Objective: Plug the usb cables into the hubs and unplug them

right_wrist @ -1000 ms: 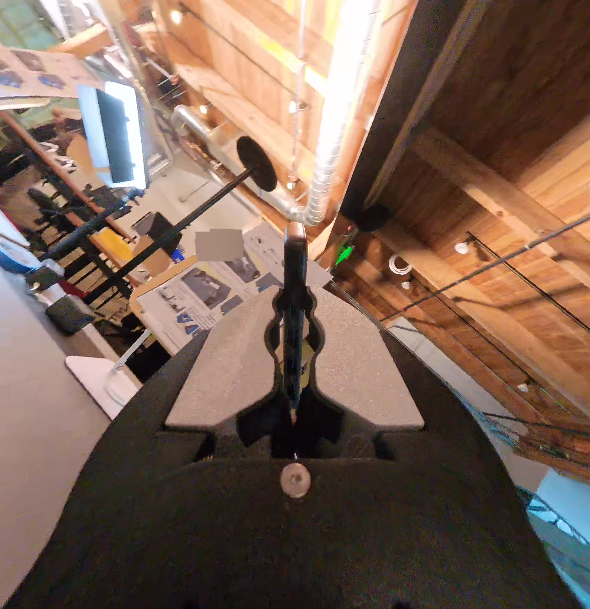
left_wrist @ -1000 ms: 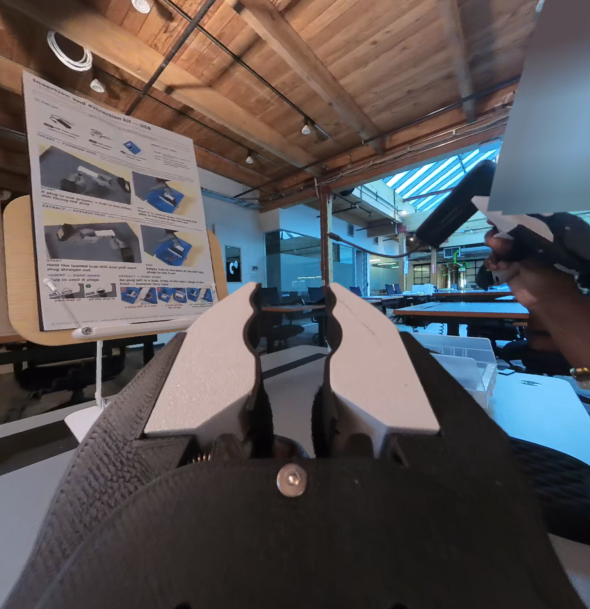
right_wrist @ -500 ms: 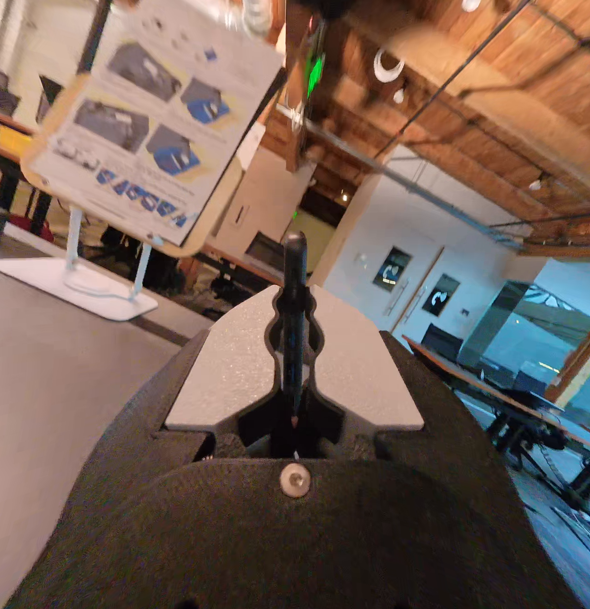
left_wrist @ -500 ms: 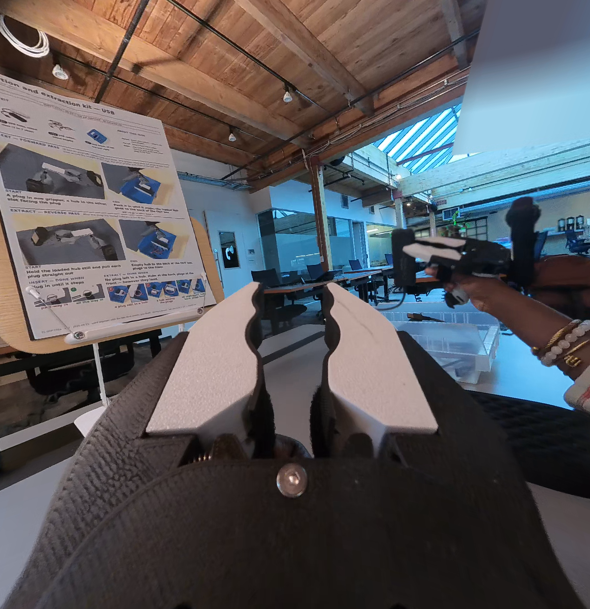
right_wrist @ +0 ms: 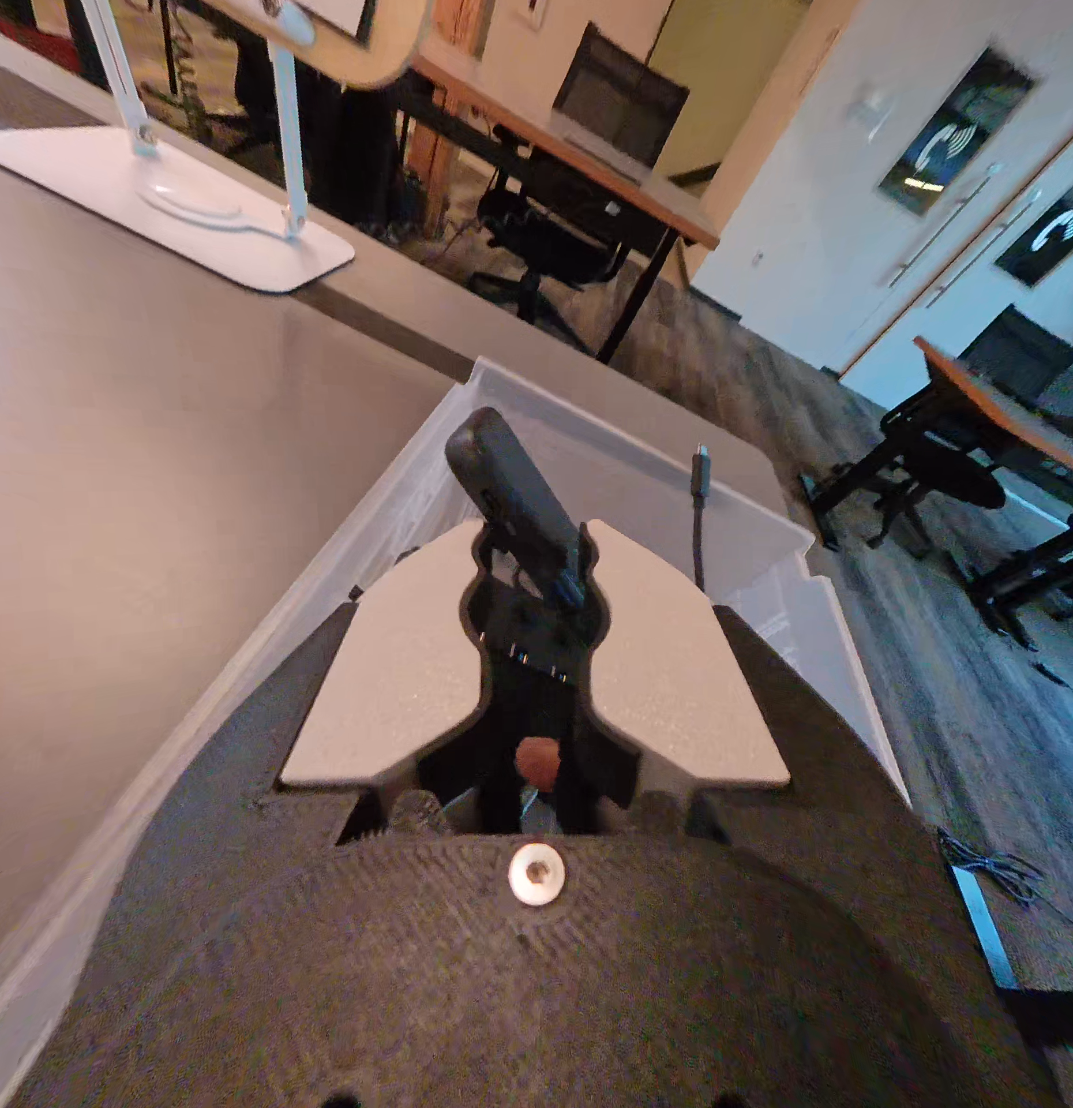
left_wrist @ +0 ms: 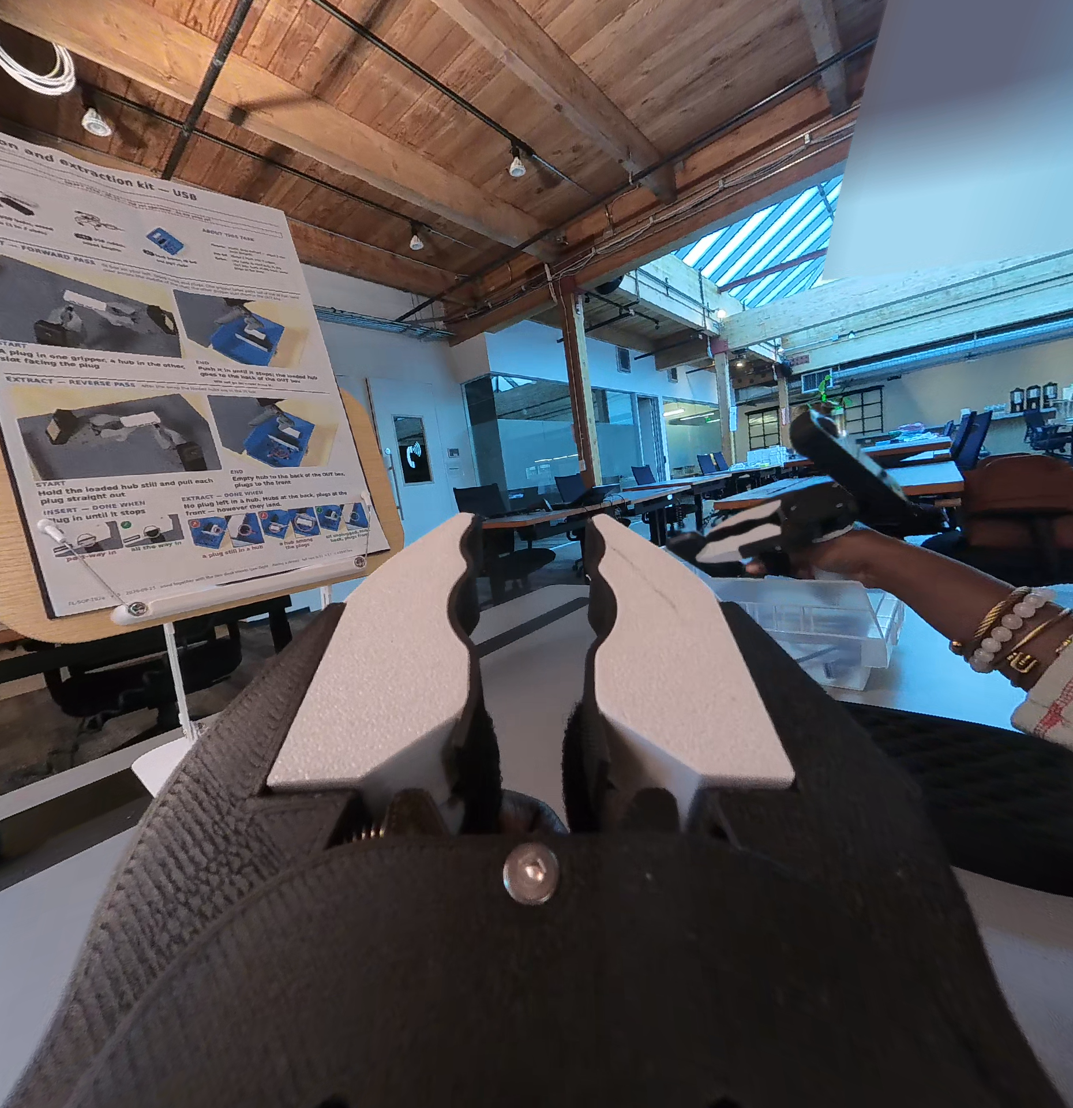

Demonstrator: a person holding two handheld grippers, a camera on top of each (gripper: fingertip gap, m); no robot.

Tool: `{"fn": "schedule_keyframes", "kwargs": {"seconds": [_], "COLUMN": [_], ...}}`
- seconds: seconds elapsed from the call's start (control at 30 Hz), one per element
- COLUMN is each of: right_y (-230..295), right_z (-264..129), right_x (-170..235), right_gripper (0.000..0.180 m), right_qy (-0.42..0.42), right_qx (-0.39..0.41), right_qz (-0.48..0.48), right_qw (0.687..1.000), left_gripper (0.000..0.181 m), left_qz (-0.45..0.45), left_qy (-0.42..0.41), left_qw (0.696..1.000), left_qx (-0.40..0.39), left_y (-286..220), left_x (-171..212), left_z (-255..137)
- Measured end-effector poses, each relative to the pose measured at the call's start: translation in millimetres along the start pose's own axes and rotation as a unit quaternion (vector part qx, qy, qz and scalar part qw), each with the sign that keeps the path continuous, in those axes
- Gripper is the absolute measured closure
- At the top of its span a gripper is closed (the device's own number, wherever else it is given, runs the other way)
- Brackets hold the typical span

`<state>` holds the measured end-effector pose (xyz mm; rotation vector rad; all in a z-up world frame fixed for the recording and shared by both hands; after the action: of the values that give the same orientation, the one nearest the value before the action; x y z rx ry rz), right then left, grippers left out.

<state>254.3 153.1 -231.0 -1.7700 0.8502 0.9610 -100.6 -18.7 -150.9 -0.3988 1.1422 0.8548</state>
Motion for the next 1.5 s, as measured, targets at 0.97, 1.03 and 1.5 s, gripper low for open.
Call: {"fn": "schedule_keyframes", "kwargs": {"seconds": [0.97, 1.03, 1.5], "right_y": [9.2, -6.8, 11.8], "right_z": [0.6, -4.5, -51.3], "right_x": [20.7, 18.5, 59.1], "right_gripper": [0.133, 0.135, 0.14], "right_qy": [0.06, 0.058, 0.209], "right_qx": [-0.126, -0.109, -0.152], "right_qz": [0.026, 0.034, -0.018], "right_qw": [0.99, 0.992, 0.966], "left_gripper": [0.149, 0.149, 0.149], "left_qz": [0.007, 0.012, 0.019], "left_qy": [0.016, 0.017, 0.018], "left_qw": [1.0, 1.0, 1.0], "left_qx": [0.002, 0.002, -0.002], "left_y": [3.2, 2.5, 3.1], "left_x": [7.3, 7.2, 4.9], "left_z": [1.5, 1.8, -0.3]}}
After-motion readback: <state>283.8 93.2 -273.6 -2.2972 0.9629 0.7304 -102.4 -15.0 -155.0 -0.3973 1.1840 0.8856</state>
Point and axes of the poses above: each gripper's, where its closed fingertips meet, z out along the fingers, x out of its underside, y = z × x across the jaws, the point moved 1 cm from there along -z, back along the fingers, and after that the axes turned 2 degrees about y, right-handed, at the moved point
